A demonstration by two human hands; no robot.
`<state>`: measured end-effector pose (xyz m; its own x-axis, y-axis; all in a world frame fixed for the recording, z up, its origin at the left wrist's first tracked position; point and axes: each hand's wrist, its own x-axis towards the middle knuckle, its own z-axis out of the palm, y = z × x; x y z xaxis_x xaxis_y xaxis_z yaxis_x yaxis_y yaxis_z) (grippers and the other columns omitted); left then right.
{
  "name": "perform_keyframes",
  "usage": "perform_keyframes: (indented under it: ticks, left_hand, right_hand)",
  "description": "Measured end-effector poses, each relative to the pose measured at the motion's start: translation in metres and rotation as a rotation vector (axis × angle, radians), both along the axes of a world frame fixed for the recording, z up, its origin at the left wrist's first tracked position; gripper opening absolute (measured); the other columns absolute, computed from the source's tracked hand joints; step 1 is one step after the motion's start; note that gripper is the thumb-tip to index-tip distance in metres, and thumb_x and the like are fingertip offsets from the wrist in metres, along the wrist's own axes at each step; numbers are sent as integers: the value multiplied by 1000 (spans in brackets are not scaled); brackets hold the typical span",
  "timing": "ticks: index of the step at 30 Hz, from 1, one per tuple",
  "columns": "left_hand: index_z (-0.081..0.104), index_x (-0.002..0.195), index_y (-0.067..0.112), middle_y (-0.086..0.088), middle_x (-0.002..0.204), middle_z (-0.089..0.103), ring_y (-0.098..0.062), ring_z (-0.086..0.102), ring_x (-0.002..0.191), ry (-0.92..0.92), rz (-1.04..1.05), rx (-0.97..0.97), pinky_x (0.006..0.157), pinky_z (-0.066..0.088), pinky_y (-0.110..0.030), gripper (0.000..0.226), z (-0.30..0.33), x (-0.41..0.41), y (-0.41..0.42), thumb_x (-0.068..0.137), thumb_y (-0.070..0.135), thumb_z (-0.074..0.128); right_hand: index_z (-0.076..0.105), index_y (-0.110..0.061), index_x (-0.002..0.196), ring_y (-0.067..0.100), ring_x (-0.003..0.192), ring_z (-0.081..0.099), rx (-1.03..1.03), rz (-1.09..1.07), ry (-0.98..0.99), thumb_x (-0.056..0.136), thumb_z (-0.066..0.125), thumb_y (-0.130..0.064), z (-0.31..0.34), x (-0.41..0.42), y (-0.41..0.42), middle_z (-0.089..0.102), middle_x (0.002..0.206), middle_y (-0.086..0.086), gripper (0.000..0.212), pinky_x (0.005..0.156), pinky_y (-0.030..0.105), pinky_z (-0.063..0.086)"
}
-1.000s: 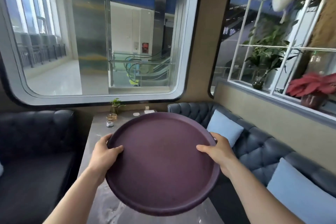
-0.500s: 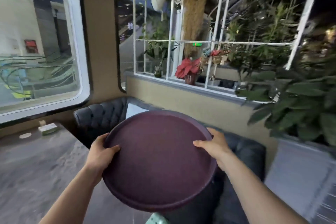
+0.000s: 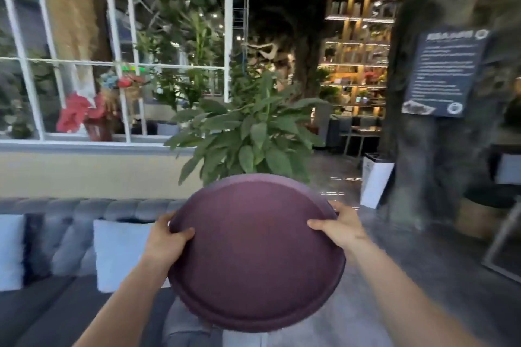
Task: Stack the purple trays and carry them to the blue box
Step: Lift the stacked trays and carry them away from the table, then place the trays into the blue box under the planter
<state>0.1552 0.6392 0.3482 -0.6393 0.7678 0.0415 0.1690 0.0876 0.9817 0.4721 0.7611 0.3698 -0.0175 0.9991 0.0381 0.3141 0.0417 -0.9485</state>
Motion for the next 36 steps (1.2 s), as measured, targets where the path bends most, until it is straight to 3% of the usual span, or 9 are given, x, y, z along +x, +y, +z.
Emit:
perform_keyframes:
  ticks: [6, 11, 16, 19, 22, 24, 26, 30, 36]
  left_hand:
    - [66, 99, 23, -1, 101, 71, -29, 65, 100, 29, -370, 21, 88, 51, -41, 25, 1, 154, 93, 85, 3, 68]
    - [63, 120, 22, -7, 114, 68, -27, 65, 99, 7, -660, 45, 90, 51, -40, 44, -14, 291, 140, 81, 4, 73]
    - [62, 116, 24, 0, 101, 71, -18, 66, 86, -17, -978, 64, 77, 51, -34, 43, -32, 415, 148, 79, 3, 74]
    - [58, 118, 22, 12, 92, 65, -1, 59, 77, -55, -1144, 64, 60, 42, -18, 46, -39, 476, 138, 80, 1, 73]
    - [54, 121, 26, 16, 93, 60, 4, 55, 75, -69, -1292, 40, 56, 38, -14, 48, -45, 522, 117, 83, 3, 72]
    - [52, 126, 26, 20, 92, 56, 2, 55, 77, -71, -1389, 20, 57, 39, -17, 50, -49, 542, 101, 84, 4, 71]
    - [53, 128, 24, 20, 92, 56, 1, 56, 77, -34, -1467, 15, 57, 39, -18, 51, -53, 557, 87, 84, 5, 71]
    - [55, 130, 19, 2, 108, 63, -18, 63, 89, 14, -1603, -1, 71, 52, -35, 53, -58, 571, 63, 82, 8, 74]
    - [56, 129, 20, -1, 112, 64, -25, 64, 98, 49, -1679, 5, 87, 54, -44, 54, -65, 578, 48, 80, 8, 75]
  right_hand:
    - [75, -25, 112, 14, 88, 71, 33, -351, -16, 66, 90, -17, -5, 181, -13, 75, 91, -10, 49, 83, 29, 55]
    - [65, -19, 129, 22, 103, 69, 32, -733, -4, 64, 93, -20, -22, 303, -77, 73, 114, 2, 70, 98, 41, 55]
    - [66, -18, 128, 22, 100, 70, 17, -1076, -93, 62, 93, -23, -30, 384, -169, 73, 106, -1, 71, 95, 40, 55]
    - [66, -17, 127, 21, 97, 67, 6, -1263, -117, 65, 92, -21, -33, 401, -230, 69, 103, -3, 68, 91, 32, 51]
    - [62, -13, 132, 29, 100, 71, -17, -1418, -28, 69, 90, -12, -39, 403, -285, 72, 114, 9, 69, 93, 43, 57]
    - [62, -15, 130, 20, 82, 73, -30, -1518, -12, 71, 88, -12, -40, 392, -318, 73, 103, 7, 65, 76, 31, 62]
    - [62, -19, 130, 7, 71, 68, -44, -1615, -48, 72, 87, -15, -41, 375, -349, 71, 96, -1, 64, 65, 19, 55]
    - [60, -20, 137, 24, 103, 69, -74, -1733, -61, 72, 86, -21, -48, 348, -387, 70, 121, 6, 70, 96, 38, 55]
    - [61, -24, 135, 23, 101, 70, -84, -1830, -45, 67, 86, -26, -63, 332, -411, 70, 121, 3, 72, 92, 38, 58]
